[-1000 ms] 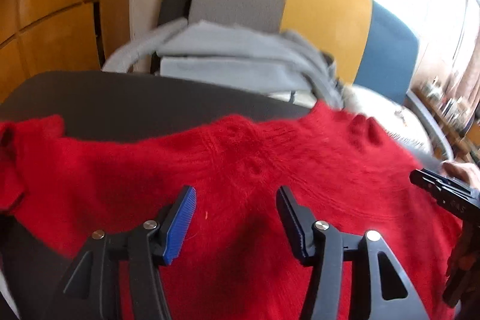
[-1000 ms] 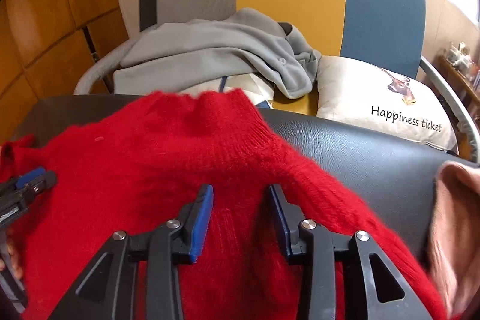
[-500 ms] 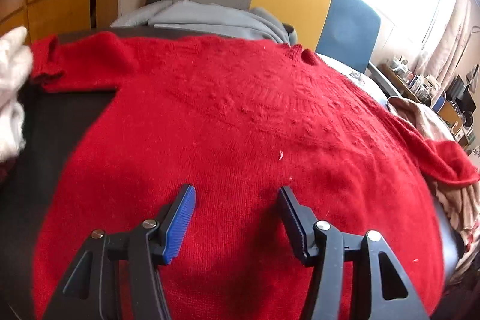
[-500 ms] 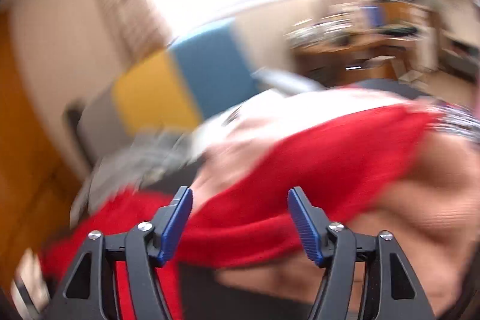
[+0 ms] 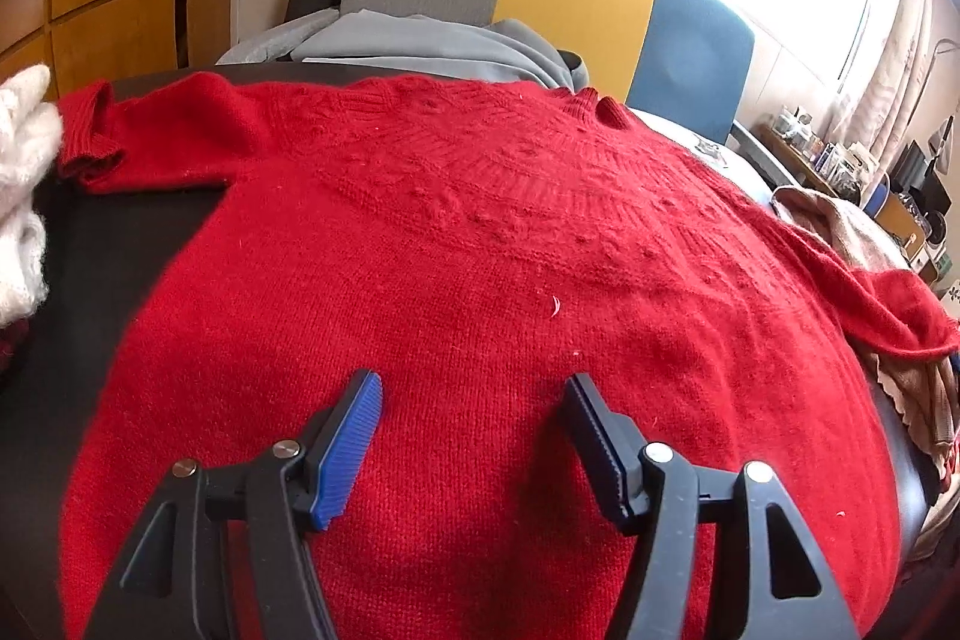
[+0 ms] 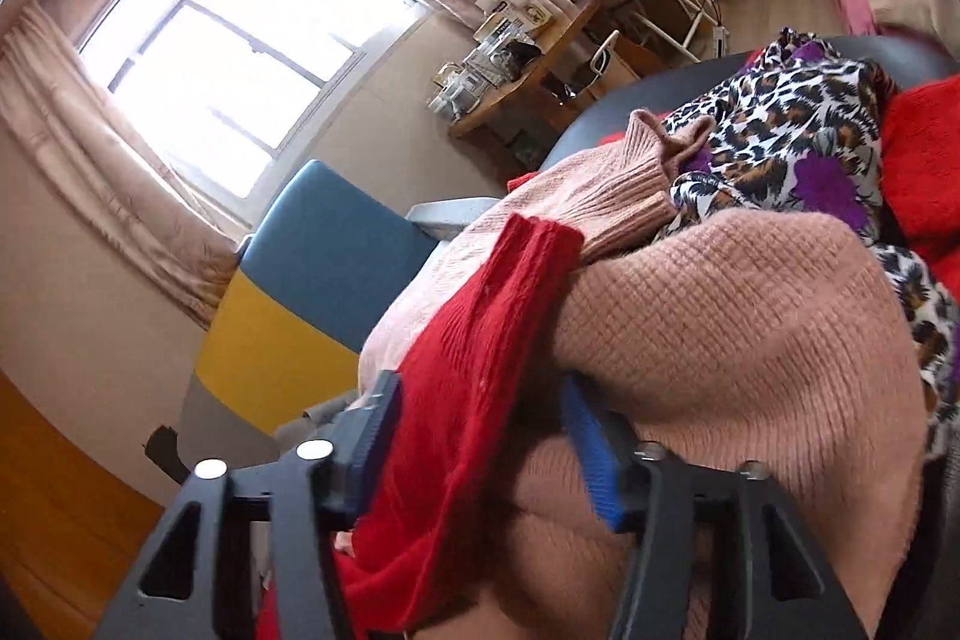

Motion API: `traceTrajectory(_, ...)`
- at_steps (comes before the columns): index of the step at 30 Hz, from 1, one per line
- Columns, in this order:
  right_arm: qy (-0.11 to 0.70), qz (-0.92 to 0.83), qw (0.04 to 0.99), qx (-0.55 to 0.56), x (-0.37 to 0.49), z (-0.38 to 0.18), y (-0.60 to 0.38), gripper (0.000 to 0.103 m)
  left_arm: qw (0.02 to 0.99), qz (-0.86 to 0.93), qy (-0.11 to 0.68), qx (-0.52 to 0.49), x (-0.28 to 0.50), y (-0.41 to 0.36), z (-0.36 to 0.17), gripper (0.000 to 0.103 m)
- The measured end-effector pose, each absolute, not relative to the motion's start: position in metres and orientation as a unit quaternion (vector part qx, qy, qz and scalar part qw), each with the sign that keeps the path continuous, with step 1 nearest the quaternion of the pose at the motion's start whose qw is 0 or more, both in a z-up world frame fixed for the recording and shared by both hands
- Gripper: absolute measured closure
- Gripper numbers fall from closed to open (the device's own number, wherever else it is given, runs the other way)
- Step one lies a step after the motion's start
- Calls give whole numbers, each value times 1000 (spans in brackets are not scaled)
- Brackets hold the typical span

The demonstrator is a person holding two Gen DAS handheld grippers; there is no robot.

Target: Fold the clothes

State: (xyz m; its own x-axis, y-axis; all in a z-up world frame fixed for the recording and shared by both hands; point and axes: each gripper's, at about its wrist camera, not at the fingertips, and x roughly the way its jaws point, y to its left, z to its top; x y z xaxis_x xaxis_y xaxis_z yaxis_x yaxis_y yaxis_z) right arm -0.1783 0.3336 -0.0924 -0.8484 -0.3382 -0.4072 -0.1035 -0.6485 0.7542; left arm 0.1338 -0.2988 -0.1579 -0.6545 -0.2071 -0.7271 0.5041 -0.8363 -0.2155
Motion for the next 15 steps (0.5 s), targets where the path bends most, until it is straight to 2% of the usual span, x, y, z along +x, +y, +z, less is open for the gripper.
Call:
traceTrajectory(1, -414, -866, 70, 271, -183, -92, 334, 82, 200, -887, 204, 364, 133, -299, -158, 39)
traceTrajectory(2, -414, -865, 74, 274, -187, -91, 333, 92, 200, -887, 203, 363, 133, -299, -158, 38)
traceTrajectory(9, -413, -862, 104, 276, -186, -81, 320, 94, 198, -890, 205, 356, 134, -299, -159, 36)
traceTrajectory(12, -433, -847, 164, 259, -194, -60, 289, 94, 196, -890, 206, 356, 134, -299, -159, 35)
traceTrajectory(15, -420, -840, 227, 260, -206, -38, 231, 94, 190, -891, 217, 351, 137, -302, -159, 35)
